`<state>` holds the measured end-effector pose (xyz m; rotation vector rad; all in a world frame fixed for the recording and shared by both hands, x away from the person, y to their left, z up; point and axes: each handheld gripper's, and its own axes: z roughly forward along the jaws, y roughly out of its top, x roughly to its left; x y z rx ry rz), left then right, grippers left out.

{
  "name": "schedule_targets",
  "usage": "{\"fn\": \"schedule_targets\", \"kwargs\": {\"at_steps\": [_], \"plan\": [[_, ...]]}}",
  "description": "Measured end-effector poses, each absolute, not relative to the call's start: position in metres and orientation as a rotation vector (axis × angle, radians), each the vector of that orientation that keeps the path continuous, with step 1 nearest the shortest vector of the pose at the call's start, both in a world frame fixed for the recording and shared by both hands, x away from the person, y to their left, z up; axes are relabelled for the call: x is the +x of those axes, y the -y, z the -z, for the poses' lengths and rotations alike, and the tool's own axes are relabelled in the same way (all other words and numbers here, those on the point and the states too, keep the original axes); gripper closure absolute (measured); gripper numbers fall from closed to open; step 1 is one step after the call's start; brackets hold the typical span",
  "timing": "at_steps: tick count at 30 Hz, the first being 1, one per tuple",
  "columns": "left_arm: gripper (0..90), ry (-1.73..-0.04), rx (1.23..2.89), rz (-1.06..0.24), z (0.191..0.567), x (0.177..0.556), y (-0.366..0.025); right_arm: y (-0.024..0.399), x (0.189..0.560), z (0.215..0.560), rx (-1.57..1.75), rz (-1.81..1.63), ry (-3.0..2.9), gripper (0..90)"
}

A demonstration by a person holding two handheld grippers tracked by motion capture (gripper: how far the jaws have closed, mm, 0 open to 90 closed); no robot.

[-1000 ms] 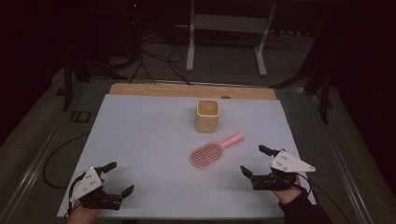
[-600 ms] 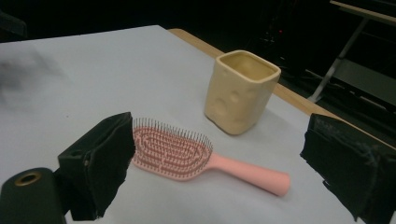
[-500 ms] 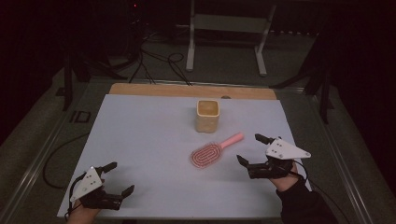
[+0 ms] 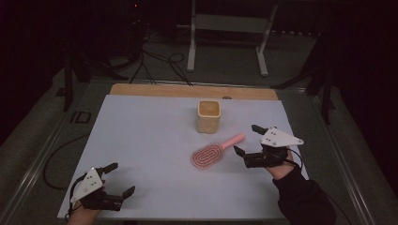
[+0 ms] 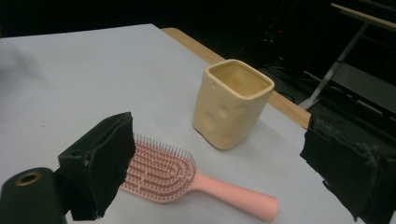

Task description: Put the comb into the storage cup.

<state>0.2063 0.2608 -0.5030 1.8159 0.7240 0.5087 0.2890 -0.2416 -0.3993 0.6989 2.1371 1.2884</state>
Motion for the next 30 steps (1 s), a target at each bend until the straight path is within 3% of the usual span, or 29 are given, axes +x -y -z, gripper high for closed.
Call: {"fn": "schedule_targets", "kwargs": {"at_steps": [25,30], "plan": [[0.0,-0.729,1.811,-0.514,0.503,0.207,-0.262,0.233,0.350,0.437,0.776,-1.251,-2.279,9.3],[0.0,-0.727,1.812,-0.516,0.503,0.206,-0.262,0.237,0.361,0.447,0.808,-1.246,-2.282,13.7]]}}
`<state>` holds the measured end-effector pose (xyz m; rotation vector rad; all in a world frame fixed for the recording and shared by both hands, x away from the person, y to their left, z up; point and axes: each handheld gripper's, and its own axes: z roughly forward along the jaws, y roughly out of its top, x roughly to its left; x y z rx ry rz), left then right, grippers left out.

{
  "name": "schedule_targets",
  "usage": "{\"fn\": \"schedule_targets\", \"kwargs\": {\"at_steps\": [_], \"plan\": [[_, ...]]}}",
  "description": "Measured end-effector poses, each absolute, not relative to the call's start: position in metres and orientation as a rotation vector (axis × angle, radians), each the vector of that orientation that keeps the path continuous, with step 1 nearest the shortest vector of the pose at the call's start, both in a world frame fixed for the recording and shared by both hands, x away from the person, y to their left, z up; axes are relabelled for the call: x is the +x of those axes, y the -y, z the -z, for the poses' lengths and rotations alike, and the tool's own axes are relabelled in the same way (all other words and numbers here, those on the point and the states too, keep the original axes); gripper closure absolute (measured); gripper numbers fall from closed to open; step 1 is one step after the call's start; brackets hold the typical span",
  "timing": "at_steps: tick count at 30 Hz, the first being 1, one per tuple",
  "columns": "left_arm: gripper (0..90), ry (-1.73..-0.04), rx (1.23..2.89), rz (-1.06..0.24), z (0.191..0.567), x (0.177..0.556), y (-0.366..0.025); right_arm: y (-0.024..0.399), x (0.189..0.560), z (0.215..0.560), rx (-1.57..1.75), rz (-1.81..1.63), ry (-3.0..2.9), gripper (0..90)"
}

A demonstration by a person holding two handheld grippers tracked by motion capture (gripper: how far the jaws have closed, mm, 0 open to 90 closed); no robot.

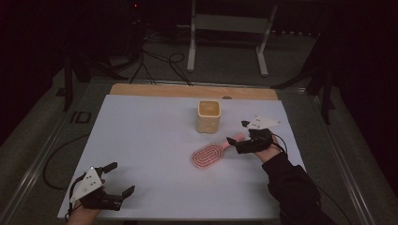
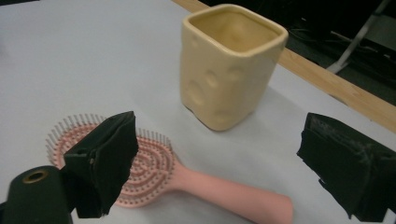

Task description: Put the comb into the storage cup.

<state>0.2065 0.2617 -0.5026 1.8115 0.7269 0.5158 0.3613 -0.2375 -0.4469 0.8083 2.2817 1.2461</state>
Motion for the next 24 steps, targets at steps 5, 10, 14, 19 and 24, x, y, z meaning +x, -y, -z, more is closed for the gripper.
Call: {"fn": "schedule_targets", "kwargs": {"at_steps": [5,10,14,19,24], "plan": [[0.0,-0.728,1.812,-0.515,0.503,0.207,-0.262,0.240,0.369,0.452,0.836,-1.239,-2.285,16.7],[0.0,-0.726,1.812,-0.517,0.502,0.207,-0.262,0.241,0.376,0.458,0.879,-1.210,-2.281,29.4],[0.0,-0.725,1.812,-0.517,0.502,0.206,-0.262,0.241,0.381,0.462,0.888,-1.171,-2.288,42.1],[0.0,-0.725,1.813,-0.515,0.503,0.206,-0.262,0.241,0.387,0.465,0.889,-1.133,-2.294,58.5],[0.0,-0.727,1.810,-0.513,0.503,0.206,-0.262,0.241,0.392,0.468,0.882,-1.097,-2.304,70.9]]}}
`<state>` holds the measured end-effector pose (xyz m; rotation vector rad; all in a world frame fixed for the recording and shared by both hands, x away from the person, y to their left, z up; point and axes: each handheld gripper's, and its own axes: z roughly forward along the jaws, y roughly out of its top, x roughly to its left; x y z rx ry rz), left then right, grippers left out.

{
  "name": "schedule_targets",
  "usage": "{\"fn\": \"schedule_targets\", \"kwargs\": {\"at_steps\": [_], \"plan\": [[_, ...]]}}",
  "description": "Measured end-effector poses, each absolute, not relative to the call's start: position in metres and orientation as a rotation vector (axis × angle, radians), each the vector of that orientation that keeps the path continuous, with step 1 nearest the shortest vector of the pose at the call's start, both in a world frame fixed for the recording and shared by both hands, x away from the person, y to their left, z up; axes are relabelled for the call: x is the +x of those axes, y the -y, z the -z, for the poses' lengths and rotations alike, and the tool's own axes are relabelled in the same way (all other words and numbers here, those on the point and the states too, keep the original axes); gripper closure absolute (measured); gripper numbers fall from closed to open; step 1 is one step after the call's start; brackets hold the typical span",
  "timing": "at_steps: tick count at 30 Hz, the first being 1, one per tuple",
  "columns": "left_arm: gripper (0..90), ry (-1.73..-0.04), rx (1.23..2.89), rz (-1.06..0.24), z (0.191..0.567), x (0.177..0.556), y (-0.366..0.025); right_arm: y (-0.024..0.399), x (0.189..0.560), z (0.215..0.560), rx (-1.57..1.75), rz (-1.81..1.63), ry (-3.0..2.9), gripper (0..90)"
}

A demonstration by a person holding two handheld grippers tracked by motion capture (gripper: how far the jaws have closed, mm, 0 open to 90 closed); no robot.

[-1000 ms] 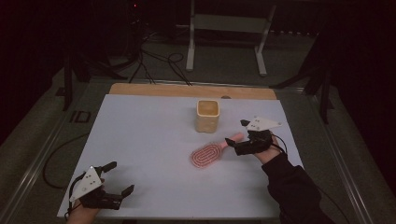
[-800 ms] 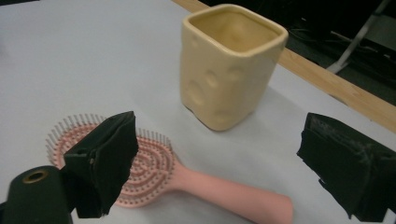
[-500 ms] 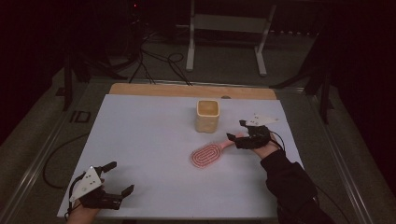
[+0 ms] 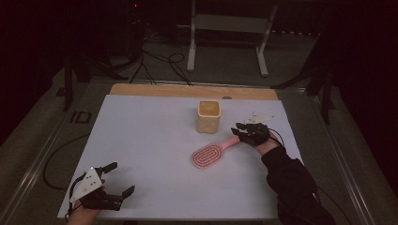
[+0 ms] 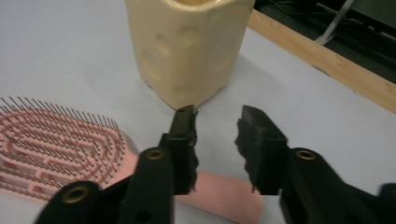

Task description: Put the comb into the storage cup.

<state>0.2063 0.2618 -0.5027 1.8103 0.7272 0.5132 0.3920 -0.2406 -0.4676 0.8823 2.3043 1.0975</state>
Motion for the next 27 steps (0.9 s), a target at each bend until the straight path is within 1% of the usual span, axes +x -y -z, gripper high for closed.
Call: {"fn": "schedule_targets", "kwargs": {"at_steps": [1,6,9,19,27], "plan": [[0.0,-0.725,1.810,-0.513,0.502,0.206,-0.262,0.241,0.393,0.468,0.884,-1.104,-2.306,72.4],[0.0,-0.726,1.809,-0.512,0.503,0.206,-0.262,0.241,0.399,0.471,0.894,-1.067,-2.316,85.7],[0.0,-0.727,1.809,-0.509,0.503,0.207,-0.262,0.240,0.402,0.473,0.890,-1.036,-2.332,90.0],[0.0,-0.725,1.809,-0.509,0.503,0.207,-0.262,0.234,0.413,0.489,0.912,-0.944,-2.393,90.0],[0.0,-0.727,1.809,-0.505,0.503,0.207,-0.262,0.232,0.419,0.495,0.916,-0.894,-2.413,90.0]]}}
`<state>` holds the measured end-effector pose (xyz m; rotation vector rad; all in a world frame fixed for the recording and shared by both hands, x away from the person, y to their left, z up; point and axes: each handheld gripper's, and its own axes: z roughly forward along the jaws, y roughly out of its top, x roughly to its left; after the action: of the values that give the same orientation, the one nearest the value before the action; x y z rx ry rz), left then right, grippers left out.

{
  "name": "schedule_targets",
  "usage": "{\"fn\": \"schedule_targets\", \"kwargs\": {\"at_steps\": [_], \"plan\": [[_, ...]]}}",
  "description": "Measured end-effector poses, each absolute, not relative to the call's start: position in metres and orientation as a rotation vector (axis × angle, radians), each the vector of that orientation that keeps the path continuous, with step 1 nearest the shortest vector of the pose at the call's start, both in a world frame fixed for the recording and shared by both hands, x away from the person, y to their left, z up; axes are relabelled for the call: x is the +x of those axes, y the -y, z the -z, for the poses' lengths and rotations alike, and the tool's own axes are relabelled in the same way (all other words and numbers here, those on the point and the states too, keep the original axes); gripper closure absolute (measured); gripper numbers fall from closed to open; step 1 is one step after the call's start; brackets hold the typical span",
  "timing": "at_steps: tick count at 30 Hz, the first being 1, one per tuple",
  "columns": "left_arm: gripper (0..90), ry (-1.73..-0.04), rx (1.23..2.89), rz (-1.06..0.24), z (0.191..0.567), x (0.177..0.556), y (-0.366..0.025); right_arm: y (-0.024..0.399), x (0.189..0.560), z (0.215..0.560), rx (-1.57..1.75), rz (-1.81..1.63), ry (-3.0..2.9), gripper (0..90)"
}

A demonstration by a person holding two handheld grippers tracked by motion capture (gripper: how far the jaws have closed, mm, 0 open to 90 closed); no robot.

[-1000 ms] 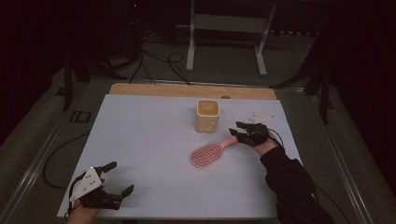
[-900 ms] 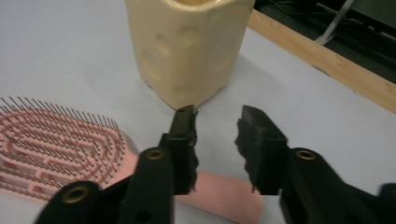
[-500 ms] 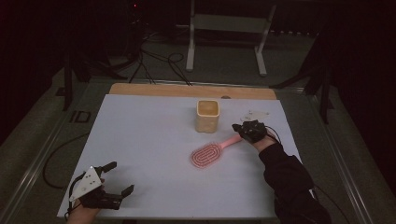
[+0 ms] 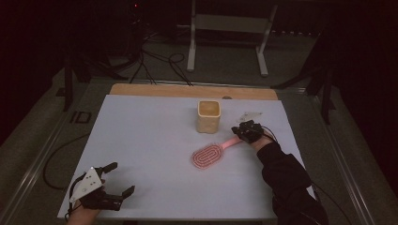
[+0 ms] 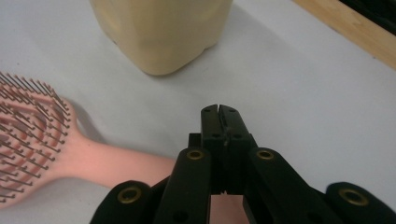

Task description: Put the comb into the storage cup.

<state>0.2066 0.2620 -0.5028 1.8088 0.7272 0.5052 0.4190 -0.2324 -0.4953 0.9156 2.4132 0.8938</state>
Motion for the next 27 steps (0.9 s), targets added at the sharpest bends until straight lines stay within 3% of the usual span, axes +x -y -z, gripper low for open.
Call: {"fn": "schedule_targets", "kwargs": {"at_steps": [27], "plan": [[0.0,-0.727,1.809,-0.500,0.503,0.207,-0.262,0.242,0.406,0.501,0.905,-0.846,-2.479,90.0]]}}
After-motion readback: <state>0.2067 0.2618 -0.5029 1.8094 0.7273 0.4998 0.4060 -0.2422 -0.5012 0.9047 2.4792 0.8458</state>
